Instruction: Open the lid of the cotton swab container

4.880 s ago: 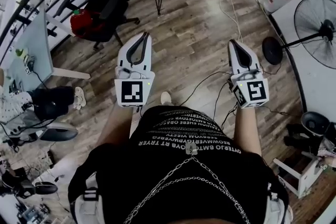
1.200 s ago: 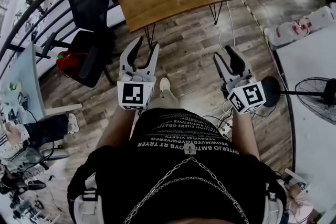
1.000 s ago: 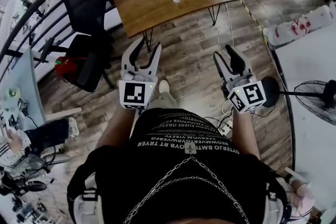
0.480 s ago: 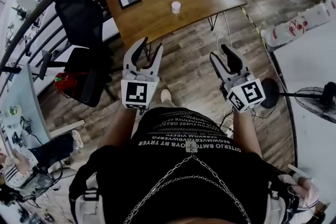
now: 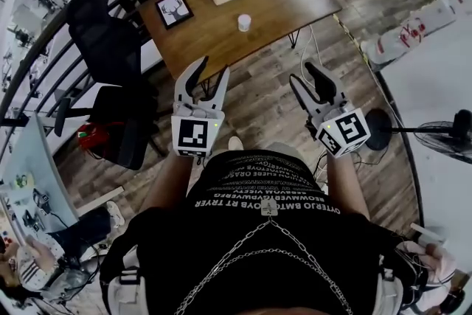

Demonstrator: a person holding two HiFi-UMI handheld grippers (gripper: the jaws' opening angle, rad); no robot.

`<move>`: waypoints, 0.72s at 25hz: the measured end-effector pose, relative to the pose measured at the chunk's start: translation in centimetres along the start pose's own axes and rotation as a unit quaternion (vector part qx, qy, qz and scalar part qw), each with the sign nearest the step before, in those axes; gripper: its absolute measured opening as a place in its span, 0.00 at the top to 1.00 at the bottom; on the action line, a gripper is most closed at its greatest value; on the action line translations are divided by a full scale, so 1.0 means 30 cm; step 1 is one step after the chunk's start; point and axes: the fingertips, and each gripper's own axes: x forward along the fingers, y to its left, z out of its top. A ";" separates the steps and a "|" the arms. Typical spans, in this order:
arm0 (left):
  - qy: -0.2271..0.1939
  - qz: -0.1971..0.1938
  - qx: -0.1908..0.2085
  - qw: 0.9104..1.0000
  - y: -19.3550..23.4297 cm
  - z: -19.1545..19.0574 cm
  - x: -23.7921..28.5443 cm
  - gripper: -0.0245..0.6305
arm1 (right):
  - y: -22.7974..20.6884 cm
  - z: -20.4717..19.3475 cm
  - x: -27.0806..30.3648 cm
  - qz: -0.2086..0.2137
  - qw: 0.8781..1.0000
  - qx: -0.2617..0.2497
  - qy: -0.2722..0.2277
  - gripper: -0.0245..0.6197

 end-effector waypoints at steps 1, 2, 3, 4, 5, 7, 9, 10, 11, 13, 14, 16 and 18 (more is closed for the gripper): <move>0.002 -0.005 0.001 1.000 -0.007 -0.004 0.011 0.69 | -0.011 -0.005 -0.001 -0.004 1.000 0.004 0.001 0.69; 0.004 -0.011 0.002 1.000 -0.014 -0.008 0.023 0.69 | -0.023 -0.009 -0.002 -0.007 1.000 0.008 0.001 0.69; 0.003 -0.015 0.003 1.000 -0.020 -0.011 0.035 0.69 | -0.034 -0.013 -0.003 -0.011 1.000 0.012 0.000 0.69; 0.002 -0.018 0.004 1.000 -0.022 -0.015 0.046 0.69 | -0.045 -0.017 -0.004 -0.014 1.000 0.015 -0.001 0.69; 0.004 -0.019 0.003 1.000 -0.023 -0.020 0.056 0.69 | -0.055 -0.022 -0.003 -0.016 1.000 0.018 -0.001 0.69; 0.013 -0.020 0.002 1.000 -0.021 -0.029 0.077 0.69 | -0.082 -0.030 0.000 -0.018 1.000 0.022 0.000 0.69; 0.019 -0.021 0.003 1.000 -0.020 -0.035 0.106 0.69 | -0.119 -0.032 0.010 -0.019 1.000 0.024 0.000 0.69; 0.020 -0.020 0.003 1.000 -0.018 -0.037 0.122 0.69 | -0.137 -0.032 0.020 -0.018 1.000 0.026 -0.001 0.69; 0.021 -0.018 0.002 1.000 -0.015 -0.041 0.136 0.69 | -0.154 -0.033 0.033 -0.016 1.000 0.027 -0.002 0.69; 0.025 -0.011 0.001 1.000 0.000 -0.052 0.163 0.69 | -0.179 -0.033 0.068 -0.008 1.000 0.028 -0.004 0.69; 0.025 -0.006 0.000 1.000 0.011 -0.055 0.178 0.69 | -0.190 -0.032 0.088 -0.002 1.000 0.027 -0.003 0.69; 0.022 0.003 -0.004 1.000 0.029 -0.052 0.212 0.69 | -0.216 -0.029 0.127 0.009 1.000 0.023 0.000 0.69; 0.019 0.007 -0.007 1.000 0.041 -0.044 0.254 0.69 | -0.253 -0.019 0.164 0.016 1.000 0.021 -0.001 0.69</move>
